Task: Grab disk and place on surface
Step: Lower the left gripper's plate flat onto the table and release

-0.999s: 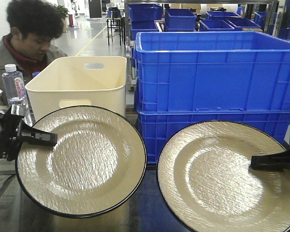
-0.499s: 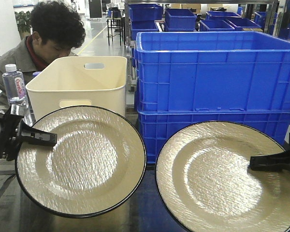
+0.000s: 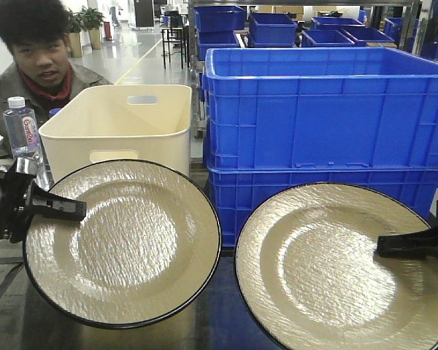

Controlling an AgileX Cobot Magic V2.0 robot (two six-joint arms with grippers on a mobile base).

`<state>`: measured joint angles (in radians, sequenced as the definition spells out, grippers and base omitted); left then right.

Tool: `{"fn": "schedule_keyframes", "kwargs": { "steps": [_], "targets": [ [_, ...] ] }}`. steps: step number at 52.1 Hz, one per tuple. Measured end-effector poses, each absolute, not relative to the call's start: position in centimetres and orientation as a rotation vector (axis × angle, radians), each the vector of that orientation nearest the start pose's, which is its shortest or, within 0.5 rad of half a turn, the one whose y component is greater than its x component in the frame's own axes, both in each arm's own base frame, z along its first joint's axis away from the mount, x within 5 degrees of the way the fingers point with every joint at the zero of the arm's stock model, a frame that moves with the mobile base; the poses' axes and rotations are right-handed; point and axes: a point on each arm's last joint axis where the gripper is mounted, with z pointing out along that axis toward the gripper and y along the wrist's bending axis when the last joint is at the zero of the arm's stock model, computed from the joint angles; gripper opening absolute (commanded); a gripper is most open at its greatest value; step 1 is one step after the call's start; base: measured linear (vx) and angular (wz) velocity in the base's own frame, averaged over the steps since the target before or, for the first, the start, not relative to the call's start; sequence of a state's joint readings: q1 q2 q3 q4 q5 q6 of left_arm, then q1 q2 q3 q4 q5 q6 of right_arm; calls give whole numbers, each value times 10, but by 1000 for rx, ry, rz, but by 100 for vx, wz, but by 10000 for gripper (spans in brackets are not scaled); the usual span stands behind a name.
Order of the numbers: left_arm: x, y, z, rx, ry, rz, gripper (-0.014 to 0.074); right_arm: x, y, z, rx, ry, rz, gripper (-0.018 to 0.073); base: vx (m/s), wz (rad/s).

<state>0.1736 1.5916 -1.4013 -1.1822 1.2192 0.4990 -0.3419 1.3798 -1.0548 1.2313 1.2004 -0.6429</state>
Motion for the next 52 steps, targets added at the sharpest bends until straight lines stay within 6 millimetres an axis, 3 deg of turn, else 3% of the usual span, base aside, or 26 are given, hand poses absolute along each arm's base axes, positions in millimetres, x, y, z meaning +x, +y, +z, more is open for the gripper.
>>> {"fn": "schedule_keyframes", "kwargs": {
  "steps": [10,16,25,39,52],
  "targets": [
    [332,-25,364,5,2258,-1294,-1,271,-11,336,131,2187,1224,-8,0,0],
    [331,-37,357,77,2338,-1220,-1,271,-11,338,134,2160,1243,-8,0,0],
    [337,-66,336,186,2439,-1242,-1,272,-10,338,87,2145,1222,-8,0,0],
    [364,-91,294,57,2503,-1326,8,272,-10,338,68,2141,1212,-8,0,0],
    [376,-103,263,24,2569,-1336,141,272,-10,338,68,2141,1212,-8,0,0]
  ]
}}
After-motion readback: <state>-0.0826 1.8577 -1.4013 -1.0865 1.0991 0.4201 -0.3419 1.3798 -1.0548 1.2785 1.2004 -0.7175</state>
